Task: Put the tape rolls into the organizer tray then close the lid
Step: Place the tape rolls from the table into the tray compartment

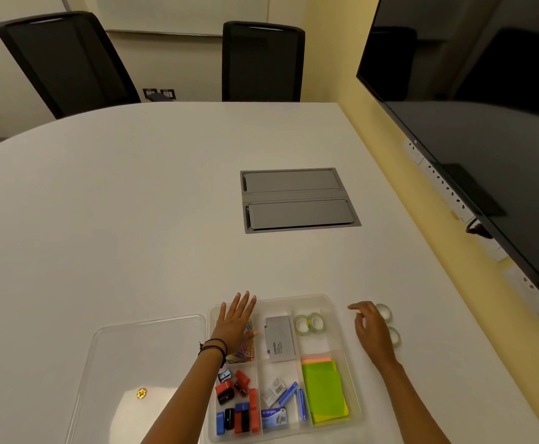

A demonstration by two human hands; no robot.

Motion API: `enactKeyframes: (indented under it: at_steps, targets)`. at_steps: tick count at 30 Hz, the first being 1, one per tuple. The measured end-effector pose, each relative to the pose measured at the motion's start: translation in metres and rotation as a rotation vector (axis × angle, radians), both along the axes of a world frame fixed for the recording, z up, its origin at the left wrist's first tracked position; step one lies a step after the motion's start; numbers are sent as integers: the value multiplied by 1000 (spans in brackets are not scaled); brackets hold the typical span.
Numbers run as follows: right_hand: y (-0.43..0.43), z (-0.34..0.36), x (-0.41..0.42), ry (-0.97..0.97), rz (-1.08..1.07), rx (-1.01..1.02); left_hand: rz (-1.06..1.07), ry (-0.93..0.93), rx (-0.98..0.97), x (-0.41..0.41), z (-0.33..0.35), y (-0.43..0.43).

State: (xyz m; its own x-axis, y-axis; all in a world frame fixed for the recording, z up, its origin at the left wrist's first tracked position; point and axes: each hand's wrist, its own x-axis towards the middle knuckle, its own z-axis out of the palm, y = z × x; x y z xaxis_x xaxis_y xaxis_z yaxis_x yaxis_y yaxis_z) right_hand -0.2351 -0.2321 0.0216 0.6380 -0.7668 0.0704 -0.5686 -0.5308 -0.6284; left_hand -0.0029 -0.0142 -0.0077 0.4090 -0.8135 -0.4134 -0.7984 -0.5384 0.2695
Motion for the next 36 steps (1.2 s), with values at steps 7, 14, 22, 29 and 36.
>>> enactKeyframes:
  at_steps: [7,14,22,29,36]
  targets:
    - [-15,-24,-47,315,-132,160,-5,-5,4,0,0,0]
    - [-10,-25,-58,501,-131,177,-10,-7,9,0,1,0]
    - [-6,-18,-54,435,-239,150,-5,-1,6,0,2,0]
    - [-5,-23,-59,469,-225,160,0,-1,9,0,0,1]
    - [-1,-27,-53,504,-197,136,9,-16,18,-1,0,0]
